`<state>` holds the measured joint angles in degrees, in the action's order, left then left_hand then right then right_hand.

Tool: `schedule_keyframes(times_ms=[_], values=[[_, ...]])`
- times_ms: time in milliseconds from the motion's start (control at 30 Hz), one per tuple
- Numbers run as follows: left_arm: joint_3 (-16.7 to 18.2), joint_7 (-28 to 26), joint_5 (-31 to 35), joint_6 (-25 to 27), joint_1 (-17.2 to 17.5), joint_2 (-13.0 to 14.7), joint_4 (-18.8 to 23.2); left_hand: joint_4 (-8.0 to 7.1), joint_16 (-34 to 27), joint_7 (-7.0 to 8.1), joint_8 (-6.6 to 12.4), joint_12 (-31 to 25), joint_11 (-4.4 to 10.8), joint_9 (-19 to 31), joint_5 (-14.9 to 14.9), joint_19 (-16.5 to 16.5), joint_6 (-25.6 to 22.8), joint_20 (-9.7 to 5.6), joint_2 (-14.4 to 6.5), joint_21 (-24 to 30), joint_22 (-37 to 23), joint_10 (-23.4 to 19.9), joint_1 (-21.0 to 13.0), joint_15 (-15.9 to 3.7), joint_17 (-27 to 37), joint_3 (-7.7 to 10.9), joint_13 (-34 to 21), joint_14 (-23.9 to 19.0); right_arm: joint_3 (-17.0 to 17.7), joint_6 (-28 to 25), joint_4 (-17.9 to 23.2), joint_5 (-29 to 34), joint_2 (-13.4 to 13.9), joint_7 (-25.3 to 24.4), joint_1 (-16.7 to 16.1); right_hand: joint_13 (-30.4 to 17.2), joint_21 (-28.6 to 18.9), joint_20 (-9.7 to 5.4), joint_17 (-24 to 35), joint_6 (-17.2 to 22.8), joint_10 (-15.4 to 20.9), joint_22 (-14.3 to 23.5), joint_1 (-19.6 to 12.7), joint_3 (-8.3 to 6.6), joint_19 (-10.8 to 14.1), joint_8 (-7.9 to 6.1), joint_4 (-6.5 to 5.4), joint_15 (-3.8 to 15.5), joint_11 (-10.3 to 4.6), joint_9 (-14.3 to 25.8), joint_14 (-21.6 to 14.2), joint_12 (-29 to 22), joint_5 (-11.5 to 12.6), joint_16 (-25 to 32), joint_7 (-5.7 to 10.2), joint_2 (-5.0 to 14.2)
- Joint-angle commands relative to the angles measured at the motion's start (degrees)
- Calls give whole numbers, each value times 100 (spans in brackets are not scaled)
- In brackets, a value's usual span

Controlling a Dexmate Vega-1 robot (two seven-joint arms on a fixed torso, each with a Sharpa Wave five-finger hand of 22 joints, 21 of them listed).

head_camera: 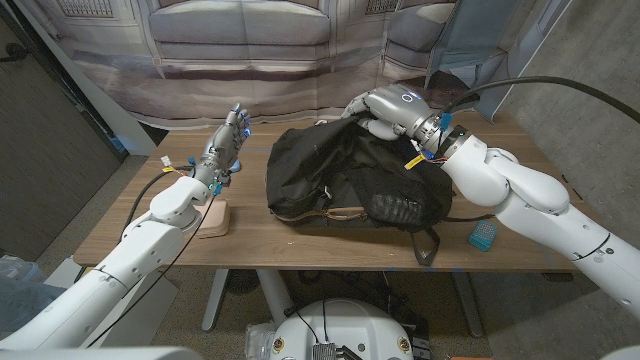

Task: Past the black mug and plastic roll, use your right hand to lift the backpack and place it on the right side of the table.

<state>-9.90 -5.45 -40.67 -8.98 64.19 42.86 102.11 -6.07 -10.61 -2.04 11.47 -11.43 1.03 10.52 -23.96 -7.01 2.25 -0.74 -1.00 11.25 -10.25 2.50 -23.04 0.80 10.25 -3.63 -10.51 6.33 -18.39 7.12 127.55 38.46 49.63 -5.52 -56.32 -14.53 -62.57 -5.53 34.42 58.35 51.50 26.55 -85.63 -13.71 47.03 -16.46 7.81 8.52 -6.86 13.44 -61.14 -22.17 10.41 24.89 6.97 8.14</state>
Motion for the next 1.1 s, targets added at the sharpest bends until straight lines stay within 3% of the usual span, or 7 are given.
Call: schedule_keyframes(times_ms=[33,633,1100], values=[[46,3,43,-44,27,12,30,-7,-10,-32,-20,-3,-12,20,-37,-29,11,6,-52,20,-12,36,-10,5,24,-44,-12,37,11,-187,-85,-311,-80,187,269,-22,-20,-779,33,56,32,0,34,-53,46,0,23,429,-9,30,-229,29,36,11,-20,32],[49,94,-33,-85,-14,-42,-140,-8,-9,-27,-22,-1,-11,20,-37,-44,17,10,-62,16,-12,44,-16,14,24,-67,-12,42,-59,-491,-32,-483,-121,372,625,-37,-42,-779,74,56,53,-46,68,-79,51,24,21,430,8,43,-250,58,34,10,-8,33],[27,5,-10,-22,21,-39,-59,-8,-9,-31,-22,-2,-17,20,-37,-52,17,13,-69,14,-11,42,-21,13,24,-84,-12,46,-164,-421,-226,-557,-155,279,883,-56,-56,-779,100,62,57,-81,82,-105,53,36,27,429,-5,57,-252,80,34,1,-5,34]])
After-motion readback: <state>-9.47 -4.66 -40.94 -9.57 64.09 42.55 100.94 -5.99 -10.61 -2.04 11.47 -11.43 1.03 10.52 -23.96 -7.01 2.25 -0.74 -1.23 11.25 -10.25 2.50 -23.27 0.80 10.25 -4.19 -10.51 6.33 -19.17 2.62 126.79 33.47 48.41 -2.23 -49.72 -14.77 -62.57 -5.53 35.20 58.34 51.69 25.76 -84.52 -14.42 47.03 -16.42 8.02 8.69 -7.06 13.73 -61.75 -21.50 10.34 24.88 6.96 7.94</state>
